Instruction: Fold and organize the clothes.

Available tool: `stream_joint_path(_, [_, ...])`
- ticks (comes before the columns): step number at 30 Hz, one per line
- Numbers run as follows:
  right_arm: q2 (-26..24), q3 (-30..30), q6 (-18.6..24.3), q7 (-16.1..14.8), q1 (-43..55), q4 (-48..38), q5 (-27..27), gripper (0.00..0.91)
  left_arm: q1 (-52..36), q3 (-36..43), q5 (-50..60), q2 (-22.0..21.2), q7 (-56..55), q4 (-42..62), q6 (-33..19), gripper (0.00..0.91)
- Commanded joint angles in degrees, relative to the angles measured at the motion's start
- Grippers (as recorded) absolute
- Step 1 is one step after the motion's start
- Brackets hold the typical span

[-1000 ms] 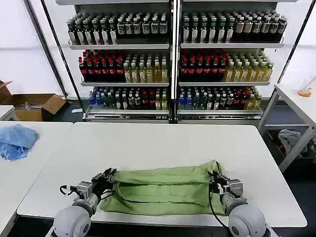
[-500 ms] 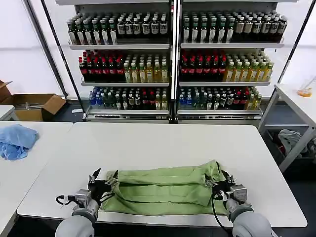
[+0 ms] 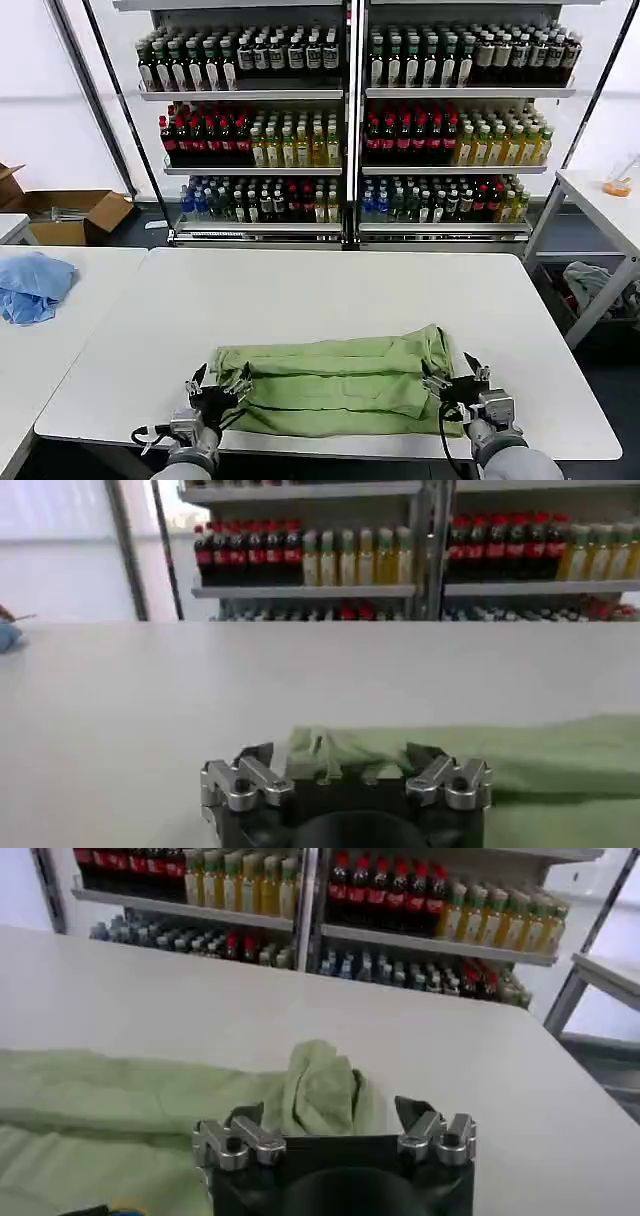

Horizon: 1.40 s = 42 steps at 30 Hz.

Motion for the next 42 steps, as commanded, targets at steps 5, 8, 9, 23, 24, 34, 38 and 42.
stream_joint_path(5, [-0.38,1.02,0.38,-0.03,-1.25,0.60,-0.25,0.907,1.17,0.35,2.29,-5.50,-0.66,4.40,-2.99,0.020])
stream_joint_path(8, [-0.65,1.13,0.53,-0.03,-1.23,0.55,-0.20,0.907,1.37,0.42,1.67,-6.05,-0.24,4.73,-3.28,0.020])
stream_joint_path(9, [-0.75,1.14,0.57,-0.03,-1.19,0.56,-0.16,0.907,1.36,0.39,1.45,-6.23,-0.17,4.90,-3.35,0.020])
stream_joint_path(23, [-1.64,0.24,1.11,0.16,1.26,-0.60,0.90,0.907,-0.99,-7.50,-2.06,-3.60,-0.36,2.28,-2.99,0.020])
stream_joint_path(24, [-1.68,0.19,1.15,0.18,1.46,-0.72,0.97,0.907,-1.01,-8.56,-2.08,-3.11,-0.36,1.43,-2.88,0.020])
stream_joint_path(34, [-2.12,-0.38,1.33,0.11,2.65,-1.53,1.57,0.907,-0.58,-18.74,-4.04,4.85,-0.53,-5.68,-1.04,0.020])
stream_joint_path(38, [-2.11,-0.60,1.32,0.14,2.85,-1.58,1.57,0.907,-1.58,-20.28,-6.52,6.94,-0.17,-7.10,-0.88,0.020])
stream_joint_path(42, [-2.43,-0.42,1.31,0.11,2.52,-1.49,1.55,0.907,-2.72,-18.76,-14.56,8.10,1.07,-8.69,-0.18,0.020])
